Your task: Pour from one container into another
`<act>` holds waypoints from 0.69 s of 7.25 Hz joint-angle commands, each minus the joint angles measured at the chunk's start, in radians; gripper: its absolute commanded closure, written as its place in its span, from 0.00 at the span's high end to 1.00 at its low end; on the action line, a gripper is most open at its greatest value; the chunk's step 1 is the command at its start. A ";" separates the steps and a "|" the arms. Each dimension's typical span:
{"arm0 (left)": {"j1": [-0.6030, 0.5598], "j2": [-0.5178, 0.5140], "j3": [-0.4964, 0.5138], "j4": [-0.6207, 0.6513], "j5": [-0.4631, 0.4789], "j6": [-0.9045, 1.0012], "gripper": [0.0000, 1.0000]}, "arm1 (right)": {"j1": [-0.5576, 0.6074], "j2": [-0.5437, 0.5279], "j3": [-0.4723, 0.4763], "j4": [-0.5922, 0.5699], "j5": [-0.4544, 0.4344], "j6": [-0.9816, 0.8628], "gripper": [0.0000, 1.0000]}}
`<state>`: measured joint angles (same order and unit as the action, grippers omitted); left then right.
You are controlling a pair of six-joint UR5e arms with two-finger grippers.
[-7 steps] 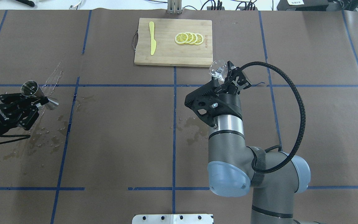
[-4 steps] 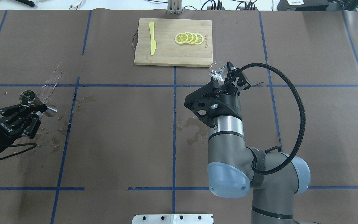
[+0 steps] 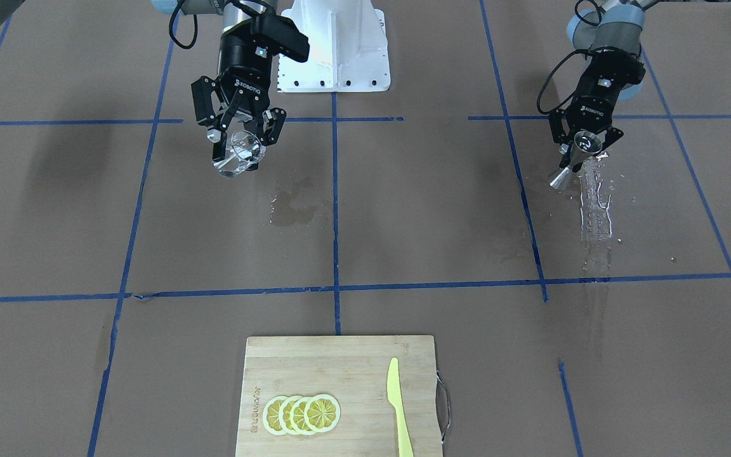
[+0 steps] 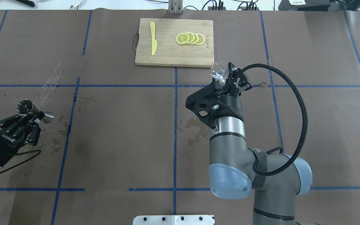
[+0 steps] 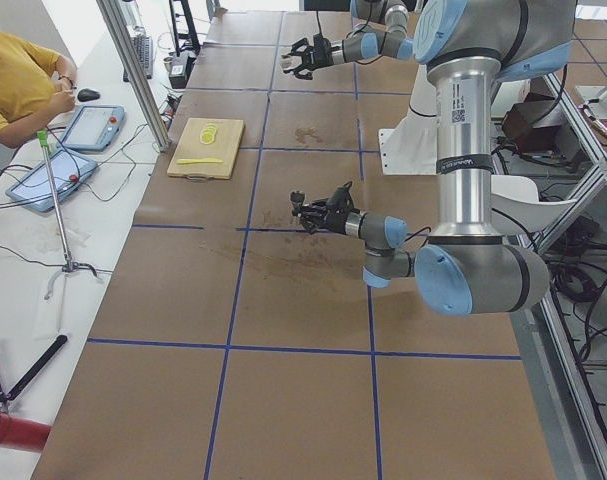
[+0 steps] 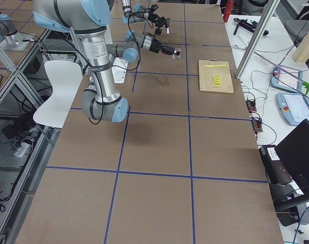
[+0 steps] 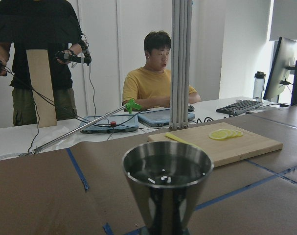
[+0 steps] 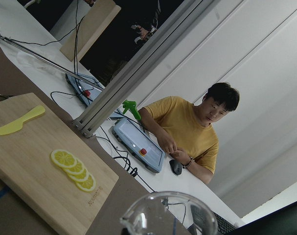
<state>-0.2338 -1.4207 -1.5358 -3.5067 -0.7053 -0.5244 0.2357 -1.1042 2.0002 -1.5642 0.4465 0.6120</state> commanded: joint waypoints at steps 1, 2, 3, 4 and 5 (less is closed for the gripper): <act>0.017 -0.004 0.032 0.003 0.052 -0.002 0.00 | -0.003 0.000 0.000 0.001 0.000 0.000 0.00; 0.021 -0.004 0.034 0.002 0.052 -0.003 0.00 | -0.003 0.000 0.000 0.000 0.000 0.000 0.00; 0.031 -0.006 0.045 0.000 0.049 -0.003 0.00 | -0.003 0.000 -0.001 -0.001 0.000 0.000 0.00; 0.034 -0.007 0.052 0.000 0.043 -0.006 0.00 | -0.004 0.000 0.000 -0.001 0.000 0.000 0.00; 0.040 -0.013 0.062 -0.002 0.037 -0.023 0.00 | -0.004 0.000 -0.001 -0.001 0.000 -0.001 0.00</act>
<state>-0.2002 -1.4289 -1.4849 -3.5069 -0.6621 -0.5338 0.2322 -1.1045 1.9996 -1.5646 0.4464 0.6118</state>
